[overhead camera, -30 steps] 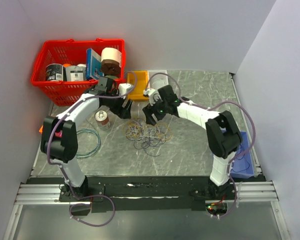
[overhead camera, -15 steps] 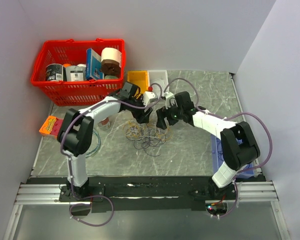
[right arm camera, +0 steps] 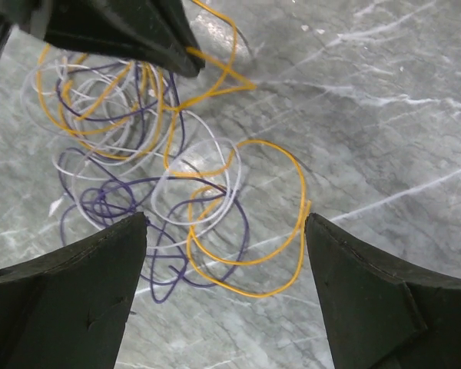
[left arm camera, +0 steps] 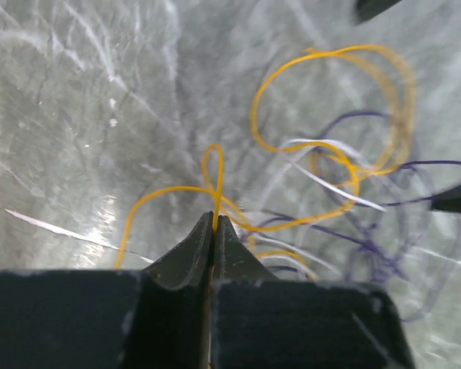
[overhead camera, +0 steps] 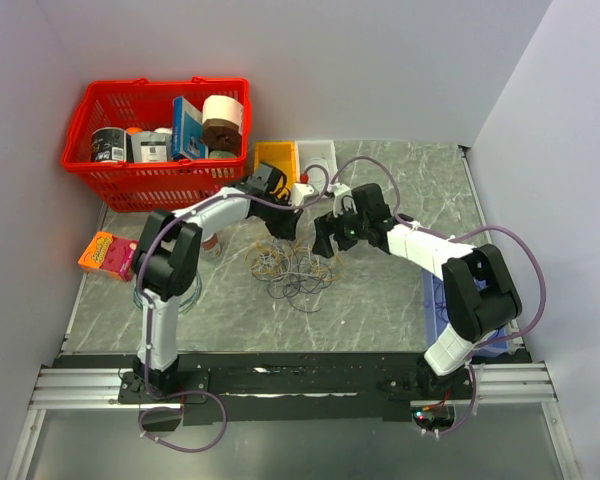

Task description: Untangle the cables

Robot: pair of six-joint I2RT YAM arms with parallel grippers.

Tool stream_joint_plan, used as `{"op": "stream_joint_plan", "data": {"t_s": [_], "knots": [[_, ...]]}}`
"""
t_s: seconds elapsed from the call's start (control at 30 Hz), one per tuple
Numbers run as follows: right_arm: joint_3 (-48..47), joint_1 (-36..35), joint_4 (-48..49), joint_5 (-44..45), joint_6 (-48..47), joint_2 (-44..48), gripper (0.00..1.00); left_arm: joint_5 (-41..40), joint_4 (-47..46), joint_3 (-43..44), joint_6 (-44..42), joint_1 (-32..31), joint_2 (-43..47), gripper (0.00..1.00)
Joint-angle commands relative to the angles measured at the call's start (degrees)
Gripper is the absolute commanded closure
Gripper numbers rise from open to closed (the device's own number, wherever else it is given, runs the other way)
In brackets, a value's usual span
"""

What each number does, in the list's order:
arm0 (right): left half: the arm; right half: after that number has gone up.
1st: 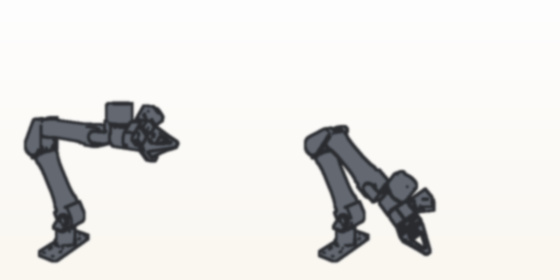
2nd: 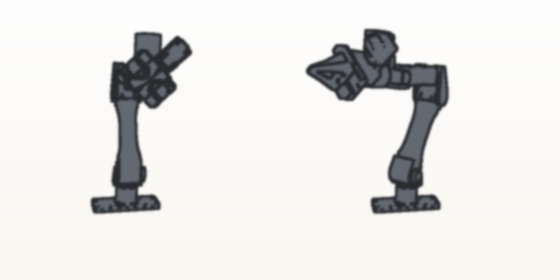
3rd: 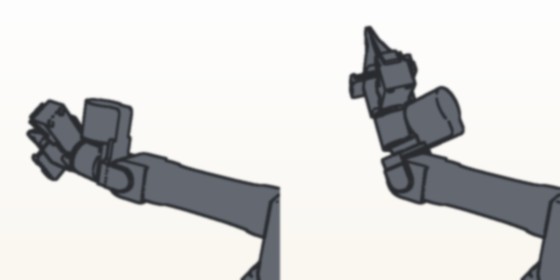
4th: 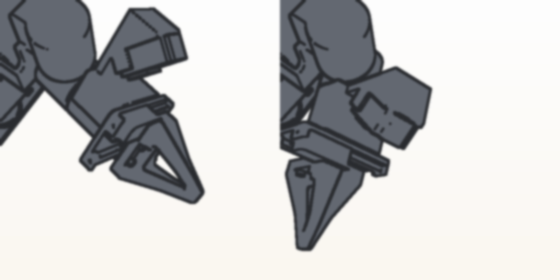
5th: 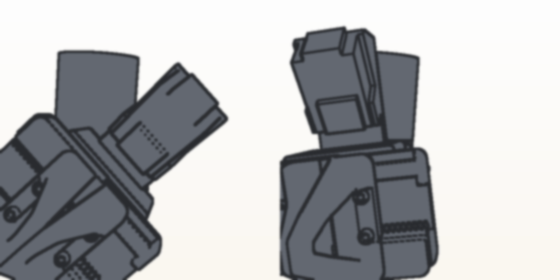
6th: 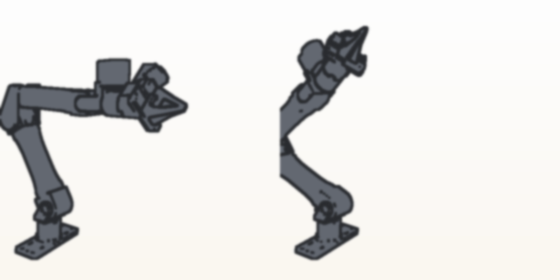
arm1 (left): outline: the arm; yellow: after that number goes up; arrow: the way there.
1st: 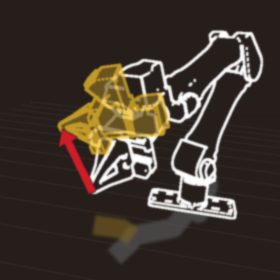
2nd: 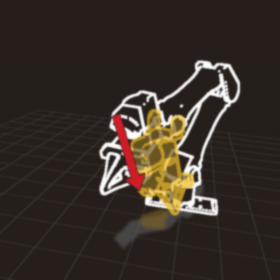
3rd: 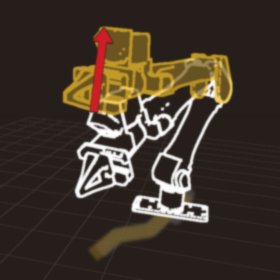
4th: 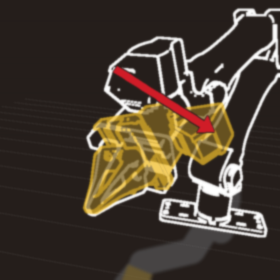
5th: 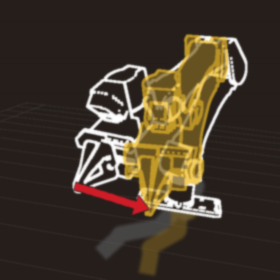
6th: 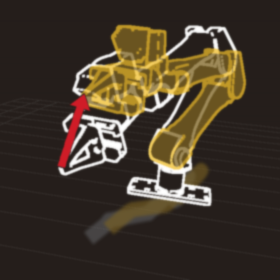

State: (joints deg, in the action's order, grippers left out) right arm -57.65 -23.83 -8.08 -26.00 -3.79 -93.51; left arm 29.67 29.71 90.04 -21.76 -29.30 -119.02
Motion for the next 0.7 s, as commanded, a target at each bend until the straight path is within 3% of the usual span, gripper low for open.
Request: {"op": "stream_joint_plan", "data": {"t_s": [0.0, 0.2, 0.23, 0.33, 0.43, 0.53, 0.67], "knots": [[0.8, -0.2, 7.7, -3.8, 6.5, 1.5, 0.10, 8.2, -1.4, -0.8, 3.2, -0.1, 11.4, 0.99], [2.7, -2.9, 20.8, -3.0, 16.0, -2.5, 0.09, 11.1, 7.3, 8.6, 9.8, 1.5, 15.6, 0.99], [2.8, -2.9, 22.0, -2.9, 17.0, -3.1, 0.09, 9.8, 8.7, 10.5, 14.5, 1.7, 15.7, 0.99], [2.5, -3.1, 23.5, -2.7, 19.5, -5.7, 0.09, 13.0, 18.0, 23.6, 15.9, 2.1, 15.8, 0.99], [1.7, -3.8, 23.6, -1.6, 21.1, -8.7, 0.13, 11.8, 19.9, 36.5, 18.1, 2.5, 18.9, 0.99], [-0.1, -4.2, 19.3, 0.9, 22.2, -11.8, 0.18, 6.6, 22.4, 49.8, 19.5, 2.8, 19.4, 0.99], [2.5, -4.5, 21.2, 1.2, 23.8, -12.1, 0.18, -5.2, 21.5, 63.5, 20.0, 3.3, 20.2, 0.99]]}}
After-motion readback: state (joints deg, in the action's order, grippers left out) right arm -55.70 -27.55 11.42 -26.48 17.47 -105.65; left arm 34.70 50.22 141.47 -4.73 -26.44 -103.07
